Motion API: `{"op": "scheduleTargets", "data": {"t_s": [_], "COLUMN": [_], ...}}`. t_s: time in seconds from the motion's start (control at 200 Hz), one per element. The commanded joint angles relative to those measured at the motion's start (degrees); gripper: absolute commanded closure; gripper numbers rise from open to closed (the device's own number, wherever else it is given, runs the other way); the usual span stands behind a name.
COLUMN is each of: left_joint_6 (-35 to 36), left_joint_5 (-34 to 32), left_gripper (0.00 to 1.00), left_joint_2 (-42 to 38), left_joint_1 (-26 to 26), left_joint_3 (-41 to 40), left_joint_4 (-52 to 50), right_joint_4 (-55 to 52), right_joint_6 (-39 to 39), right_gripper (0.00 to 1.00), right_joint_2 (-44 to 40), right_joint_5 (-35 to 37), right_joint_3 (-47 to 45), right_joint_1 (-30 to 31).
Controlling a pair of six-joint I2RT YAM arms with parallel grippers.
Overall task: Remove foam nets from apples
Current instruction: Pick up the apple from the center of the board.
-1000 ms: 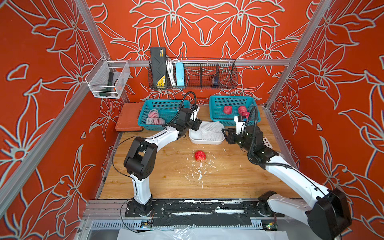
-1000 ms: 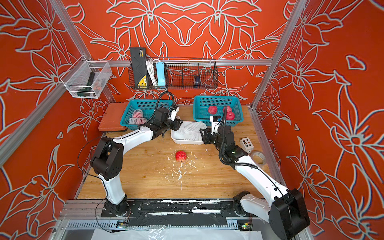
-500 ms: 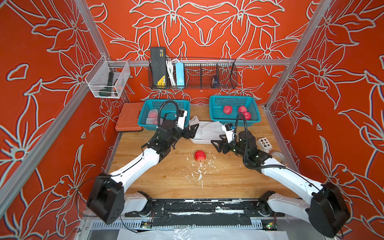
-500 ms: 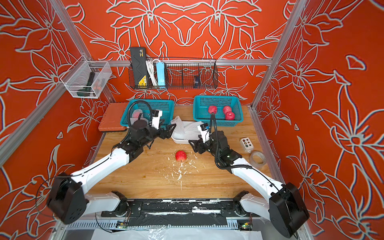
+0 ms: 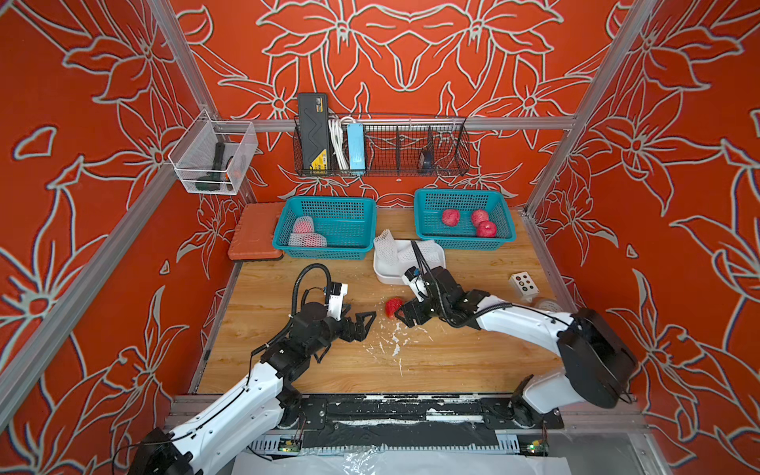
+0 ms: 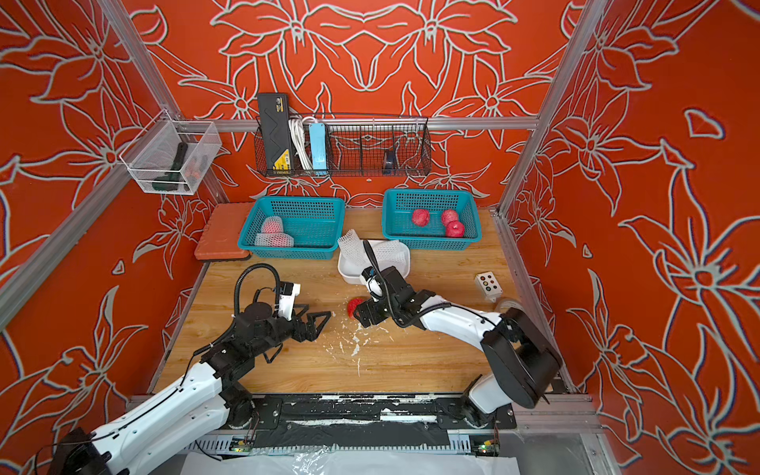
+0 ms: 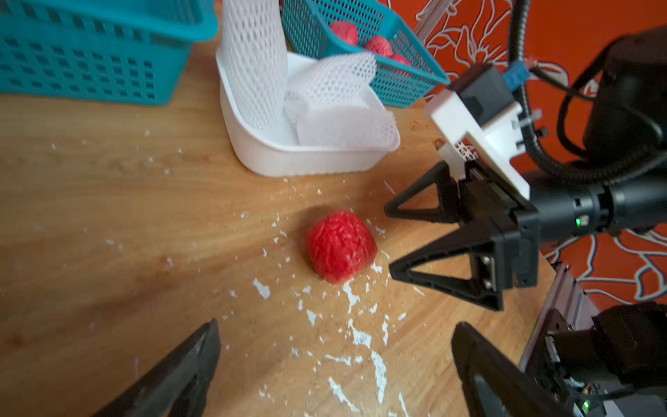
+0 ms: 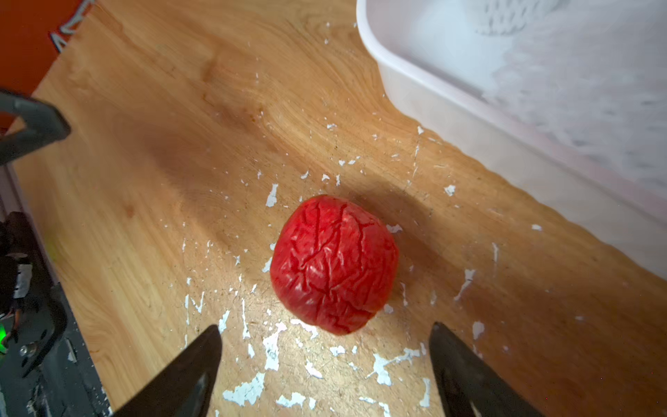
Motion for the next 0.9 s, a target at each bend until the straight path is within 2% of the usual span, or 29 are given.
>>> {"op": "scheduleTargets", "data": {"t_s": [0.0, 0.3, 0.38, 0.48, 0.626, 0.681, 0.896], "left_joint_6": [-3.70, -4.20, -3.98, -3.80, -3.40, -3.34, -2.47], "left_joint_5": [-0.33, -1.67, -1.89, -2.16, -3.03, -3.43, -5.20], "left_gripper": [0.02, 0.02, 0.02, 0.02, 0.02, 0.02, 0.02], "left_joint_2": [-0.79, -0.79, -0.50, -0.43, -1.15, -1.69, -3.65], "left_joint_1": [-2.09, -3.79, -3.87, -4.06, -4.18, -4.15, -4.14], "left_joint_3": [-1.62, -4.91, -5.27, -5.77, -5.59, -5.68, -5.57], "left_joint_4": [-2.28, 0.48, 0.85, 1.21, 1.02, 1.73, 4.72], "right_joint_4": [-1.67, -2.97, -3.03, -2.55, -0.89, 0.29, 2.97], "right_joint_6": [2.05, 4.95, 4.92, 4.48, 3.50, 2.16, -1.47], "right_gripper": [0.09, 0.05, 0.08, 0.18, 0.47, 0.53, 0.65], "right_joint_2": [3.28, 13.39, 15.18, 16.09, 14.77, 13.63, 7.81], "right_joint_5": [2.32, 5.84, 5.53, 5.85, 6.77, 6.33, 7.21], "right_joint_3": [3.65, 9.47, 10.80, 11.20, 10.02, 9.39, 9.25], "right_joint_1": [1.31, 3.11, 3.86, 4.81, 5.23, 5.10, 5.02]}}
